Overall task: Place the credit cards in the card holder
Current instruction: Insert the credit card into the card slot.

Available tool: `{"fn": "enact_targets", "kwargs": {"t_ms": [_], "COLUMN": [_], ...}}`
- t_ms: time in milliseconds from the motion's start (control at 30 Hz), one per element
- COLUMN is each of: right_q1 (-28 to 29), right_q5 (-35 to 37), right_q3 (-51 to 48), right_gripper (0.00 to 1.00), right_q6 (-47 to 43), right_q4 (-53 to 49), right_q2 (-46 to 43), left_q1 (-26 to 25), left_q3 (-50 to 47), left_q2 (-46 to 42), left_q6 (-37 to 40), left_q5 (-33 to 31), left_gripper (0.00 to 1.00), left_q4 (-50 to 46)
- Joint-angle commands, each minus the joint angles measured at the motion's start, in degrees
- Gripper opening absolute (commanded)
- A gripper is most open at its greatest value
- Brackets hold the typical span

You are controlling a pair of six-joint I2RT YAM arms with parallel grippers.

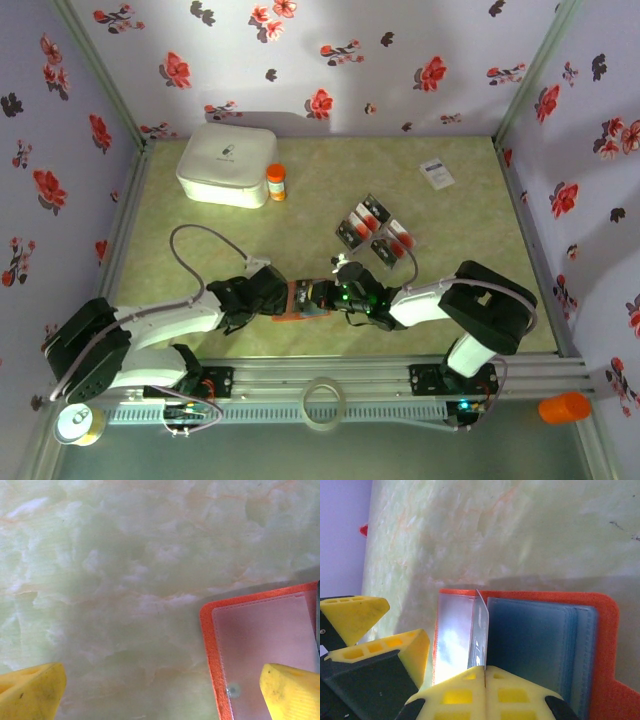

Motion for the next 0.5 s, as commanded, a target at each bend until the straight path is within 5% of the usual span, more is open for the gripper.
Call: {"fn": "enact_targets", "kwargs": {"t_ms": [0, 467], "right_q1": [0.45, 0.45], "right_q5": [1.64, 0.24], "right_q3": [-0.48, 0.55], "right_gripper": [0.00, 0.00], "right_q6": [0.20, 0.16], "right_q4": [-2.22, -6.35], "right_q2": [0.19, -0.51], "left_q1": [-0.34, -0.34], "left_q3": [-0.30, -1.45], "left_q2": [-0.55, 3.47], "left_q6": [-1.64, -2.85], "left_q5": [-1.34, -0.68], "left_gripper": [1.00, 1.00], "left_q4": [-1.86, -0.34]}}
